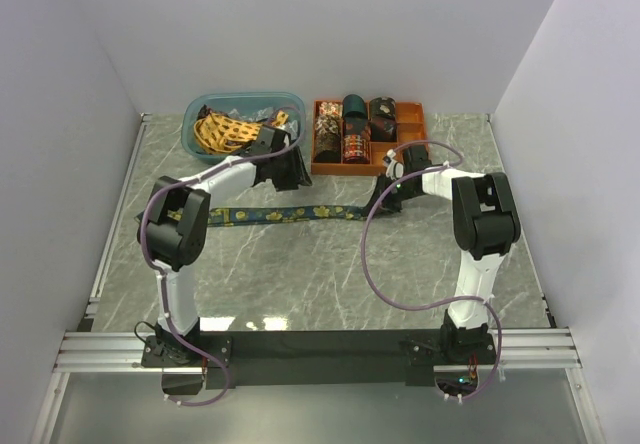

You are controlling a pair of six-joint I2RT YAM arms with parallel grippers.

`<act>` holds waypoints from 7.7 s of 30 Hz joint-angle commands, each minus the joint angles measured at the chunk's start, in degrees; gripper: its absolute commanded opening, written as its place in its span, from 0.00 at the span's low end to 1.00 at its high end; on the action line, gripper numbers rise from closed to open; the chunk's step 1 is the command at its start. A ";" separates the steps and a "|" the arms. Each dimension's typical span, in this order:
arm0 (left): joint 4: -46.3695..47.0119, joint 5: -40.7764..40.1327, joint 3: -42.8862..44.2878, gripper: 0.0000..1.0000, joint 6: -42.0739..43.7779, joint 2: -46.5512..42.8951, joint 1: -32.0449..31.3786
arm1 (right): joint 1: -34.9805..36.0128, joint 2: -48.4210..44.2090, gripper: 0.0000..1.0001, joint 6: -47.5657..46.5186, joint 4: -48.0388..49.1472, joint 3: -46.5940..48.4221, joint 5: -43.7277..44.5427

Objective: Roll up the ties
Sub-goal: Roll the tie

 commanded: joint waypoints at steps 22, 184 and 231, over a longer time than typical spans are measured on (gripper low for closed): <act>-3.89 -6.26 -16.99 0.40 3.32 -12.45 -1.73 | 0.03 -3.16 0.00 -7.46 -27.13 16.41 28.74; 4.80 4.62 11.75 0.21 -5.02 8.97 -12.89 | 6.89 -0.97 0.00 13.01 -3.50 9.56 15.04; 2.08 3.92 12.99 0.17 -4.59 15.31 -12.10 | -3.48 -2.55 0.61 1.32 9.95 2.43 2.13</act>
